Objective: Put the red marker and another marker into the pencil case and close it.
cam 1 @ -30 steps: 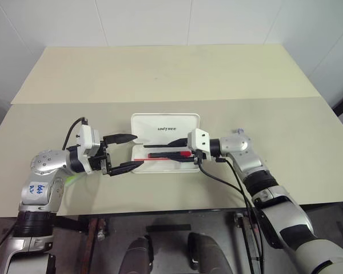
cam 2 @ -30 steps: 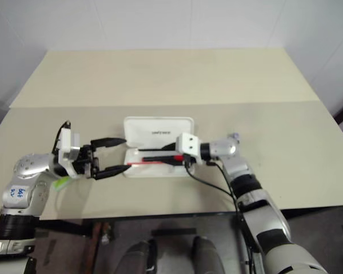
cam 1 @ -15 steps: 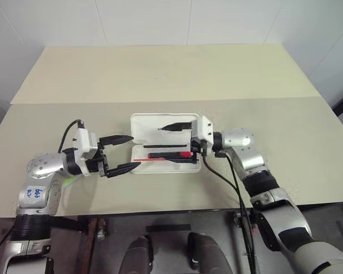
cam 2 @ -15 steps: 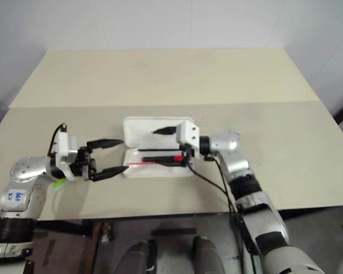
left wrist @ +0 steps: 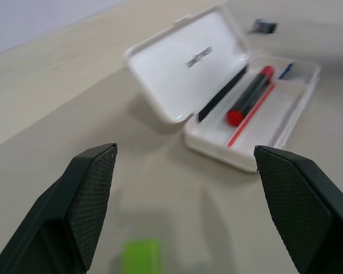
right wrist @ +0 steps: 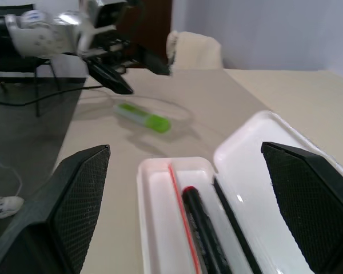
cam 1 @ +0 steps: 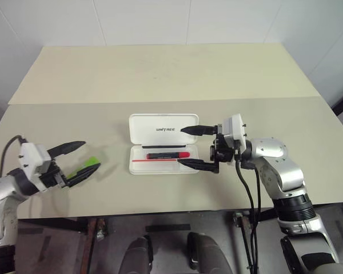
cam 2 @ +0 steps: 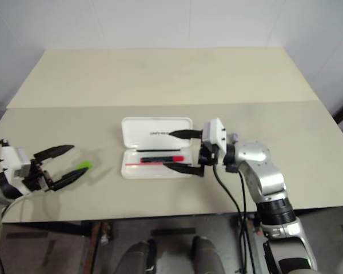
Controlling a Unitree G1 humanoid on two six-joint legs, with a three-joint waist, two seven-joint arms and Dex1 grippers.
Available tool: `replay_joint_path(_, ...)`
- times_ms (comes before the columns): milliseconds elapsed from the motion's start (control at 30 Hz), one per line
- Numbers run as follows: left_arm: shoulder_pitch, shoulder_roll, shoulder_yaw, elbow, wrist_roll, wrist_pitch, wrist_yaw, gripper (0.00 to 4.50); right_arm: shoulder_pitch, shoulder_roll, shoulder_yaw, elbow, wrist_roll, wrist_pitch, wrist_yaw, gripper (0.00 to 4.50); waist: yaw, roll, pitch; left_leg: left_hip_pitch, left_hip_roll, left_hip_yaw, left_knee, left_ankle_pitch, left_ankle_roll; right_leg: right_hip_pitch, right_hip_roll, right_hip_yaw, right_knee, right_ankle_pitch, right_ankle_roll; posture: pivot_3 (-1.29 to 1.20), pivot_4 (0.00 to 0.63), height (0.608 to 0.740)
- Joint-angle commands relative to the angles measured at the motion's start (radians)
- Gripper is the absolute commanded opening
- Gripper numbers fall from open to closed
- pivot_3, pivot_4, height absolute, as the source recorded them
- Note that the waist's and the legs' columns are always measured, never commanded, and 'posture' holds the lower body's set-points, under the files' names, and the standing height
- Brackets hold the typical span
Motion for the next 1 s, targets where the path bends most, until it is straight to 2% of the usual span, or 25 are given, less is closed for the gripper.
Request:
replay_joint_path(33,0.037,0.033,0.074,0.066,0.005,-0.055,-0.004,4.02,0.016,-0.021,-0.046,-0.050,0.024,0.002,-0.031,4.46,0.000,0.000,0.000,0.000,0.000,0.000,-0.001,0.000,0.000,0.000,0.000,0.000,-0.001,0.000,0.000,0.00,0.150,0.740)
replay_joint_path(300,0.067,0.058,0.082,0.262,0.035,-0.146,-0.038,4.02,0.045,-0.048,-0.063,-0.052,0.013,-0.017,-0.047,4.46,0.000,-0.001,0.000,-0.001,0.000,0.004,-0.007,0.002,0.003,-0.002,0.000,0.000,-0.005,0.000,0.000,0.00,0.150,0.740)
replay_joint_path(667,0.056,0.014,-0.023,0.362,0.069,-0.194,-0.057,4.02,0.079,-0.079,-0.074,-0.099,0.019,-0.018,-0.059,4.46,0.000,-0.002,-0.001,0.000,0.001,0.008,-0.007,0.002,0.003,-0.003,0.000,0.000,-0.005,0.000,0.000,0.00,0.150,0.740)
replay_joint_path(1000,0.003,0.006,-0.047,0.487,0.081,-0.245,-0.026,4.02,0.090,-0.098,-0.073,-0.127,0.022,-0.010,-0.071,4.46,0.001,-0.002,-0.002,0.000,0.001,0.008,-0.007,0.002,0.003,-0.003,0.000,0.000,-0.004,0.000,0.000,0.00,0.150,0.740)
